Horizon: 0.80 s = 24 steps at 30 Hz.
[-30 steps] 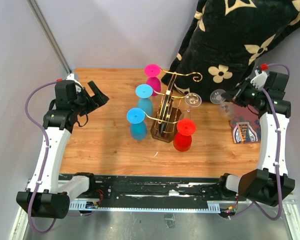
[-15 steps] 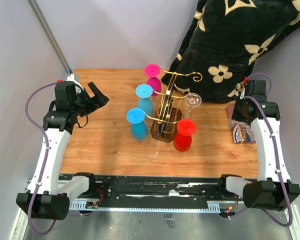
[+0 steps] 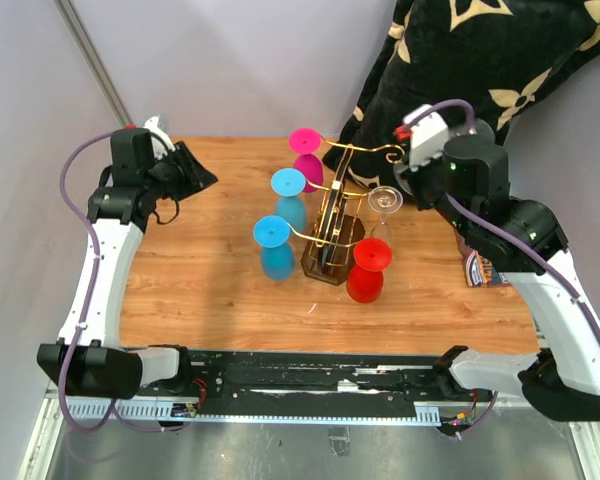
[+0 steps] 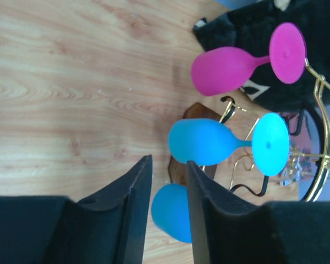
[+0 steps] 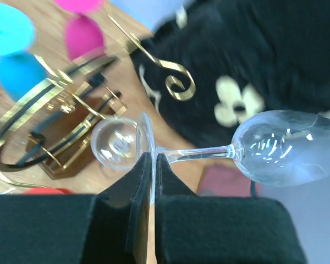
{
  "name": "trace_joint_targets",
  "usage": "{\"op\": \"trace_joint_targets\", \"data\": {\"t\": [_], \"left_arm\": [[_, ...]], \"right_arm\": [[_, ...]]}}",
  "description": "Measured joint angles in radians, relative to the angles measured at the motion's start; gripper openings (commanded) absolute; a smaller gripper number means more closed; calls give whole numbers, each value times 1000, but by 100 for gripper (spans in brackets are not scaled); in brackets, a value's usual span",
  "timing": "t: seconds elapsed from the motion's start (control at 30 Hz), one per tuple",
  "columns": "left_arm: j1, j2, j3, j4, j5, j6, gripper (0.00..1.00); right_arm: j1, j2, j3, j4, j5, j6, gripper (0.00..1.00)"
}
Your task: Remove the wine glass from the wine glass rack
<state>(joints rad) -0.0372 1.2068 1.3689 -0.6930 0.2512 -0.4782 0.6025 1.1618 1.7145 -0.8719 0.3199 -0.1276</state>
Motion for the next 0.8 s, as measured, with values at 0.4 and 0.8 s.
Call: {"op": "trace_joint_targets", "data": {"t": [0.4, 0.8], "left_arm": [[0, 169, 282, -17, 302, 23, 100], [0, 244, 275, 77, 570, -127, 100]], "right_arm": [[249, 293, 218, 8, -367, -398, 1], [281, 476, 483, -92, -736, -554, 1]]}}
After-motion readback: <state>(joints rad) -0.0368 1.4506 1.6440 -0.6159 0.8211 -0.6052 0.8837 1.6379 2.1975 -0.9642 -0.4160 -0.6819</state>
